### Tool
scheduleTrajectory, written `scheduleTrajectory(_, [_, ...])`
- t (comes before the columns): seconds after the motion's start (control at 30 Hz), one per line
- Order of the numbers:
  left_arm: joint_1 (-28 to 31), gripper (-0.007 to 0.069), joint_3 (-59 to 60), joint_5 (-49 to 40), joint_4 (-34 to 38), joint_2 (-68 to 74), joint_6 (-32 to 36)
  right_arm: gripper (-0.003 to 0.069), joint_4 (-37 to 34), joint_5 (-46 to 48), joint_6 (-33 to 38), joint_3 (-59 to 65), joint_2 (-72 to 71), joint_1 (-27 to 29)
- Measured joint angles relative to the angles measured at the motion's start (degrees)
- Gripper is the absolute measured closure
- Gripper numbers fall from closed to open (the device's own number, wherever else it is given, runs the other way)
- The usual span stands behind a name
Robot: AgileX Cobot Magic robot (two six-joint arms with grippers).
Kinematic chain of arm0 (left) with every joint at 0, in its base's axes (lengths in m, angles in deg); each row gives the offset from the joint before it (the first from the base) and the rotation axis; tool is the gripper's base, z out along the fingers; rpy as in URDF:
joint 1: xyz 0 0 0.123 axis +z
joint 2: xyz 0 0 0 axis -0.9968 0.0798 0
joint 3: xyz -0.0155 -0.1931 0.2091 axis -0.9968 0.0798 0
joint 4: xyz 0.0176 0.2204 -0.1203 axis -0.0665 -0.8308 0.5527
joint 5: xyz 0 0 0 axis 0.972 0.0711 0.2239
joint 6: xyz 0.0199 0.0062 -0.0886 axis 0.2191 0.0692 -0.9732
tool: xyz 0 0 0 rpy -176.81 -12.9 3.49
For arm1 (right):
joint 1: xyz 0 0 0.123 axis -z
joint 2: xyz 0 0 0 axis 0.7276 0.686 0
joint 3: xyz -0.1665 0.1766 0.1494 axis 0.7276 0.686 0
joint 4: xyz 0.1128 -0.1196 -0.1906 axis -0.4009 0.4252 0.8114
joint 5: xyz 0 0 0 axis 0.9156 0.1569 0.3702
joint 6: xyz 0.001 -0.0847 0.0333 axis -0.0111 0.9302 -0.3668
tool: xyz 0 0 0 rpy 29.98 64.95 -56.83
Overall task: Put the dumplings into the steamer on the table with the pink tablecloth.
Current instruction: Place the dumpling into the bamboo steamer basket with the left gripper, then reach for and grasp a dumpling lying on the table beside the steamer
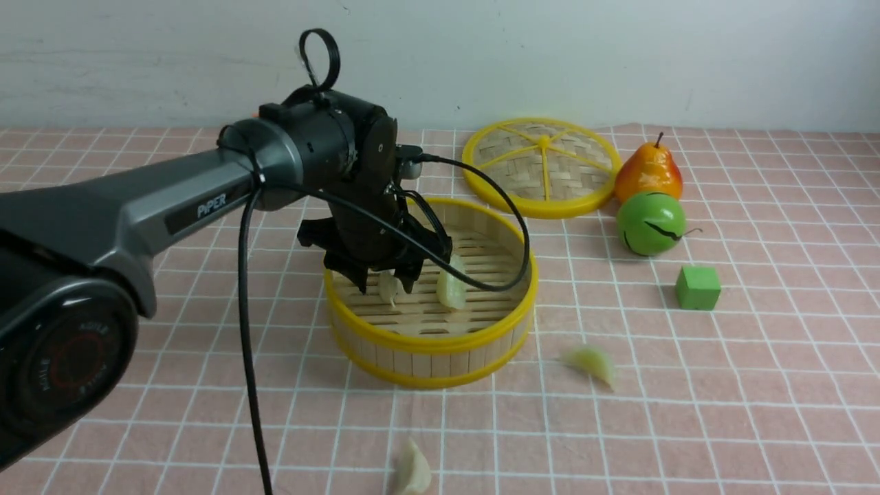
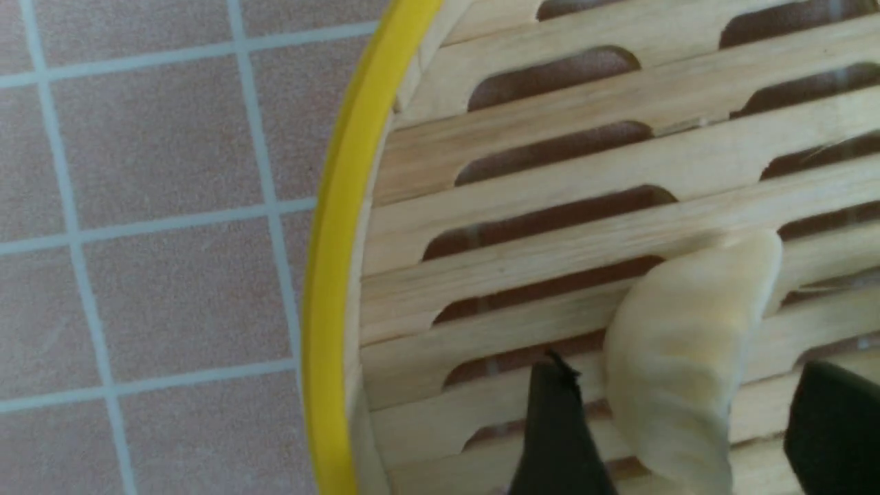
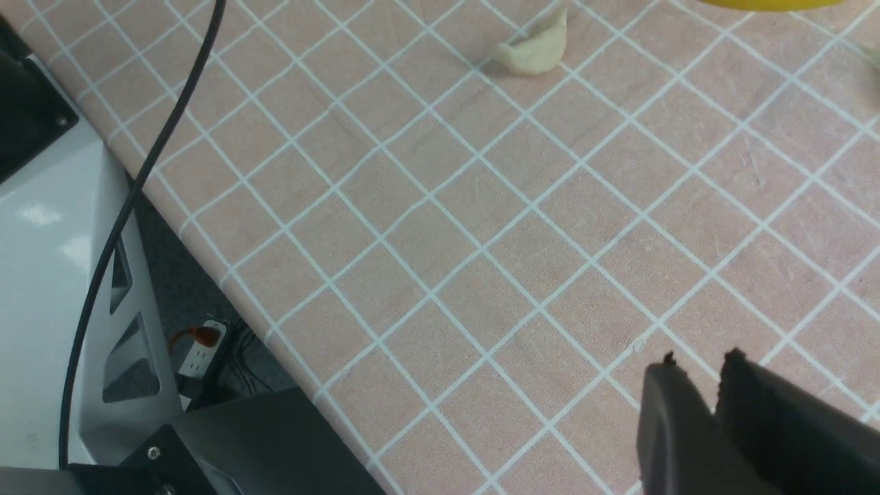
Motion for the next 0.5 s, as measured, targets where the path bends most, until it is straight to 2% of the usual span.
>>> scheduleTrajectory(0.1, [0.0, 0.0141, -0.07, -4.09, 0.45, -3.07, 0.51, 0.0552, 0.24, -1.71, 0.0, 0.0, 0.0, 0.0])
scheduleTrajectory(0.33, [0.0, 0.0139, -1.17, -16.45, 5.88, -11.17, 5.96, 0.0545, 1.26, -6.77, 0.88, 0.0, 0.0, 0.0])
scheduleTrajectory(0.5, [-0.72, 0.0139, 3.87, -17.11, 10.69, -16.53, 6.81, 0.0543, 1.26, -9.9, 2.99, 0.0, 0.05, 0.0])
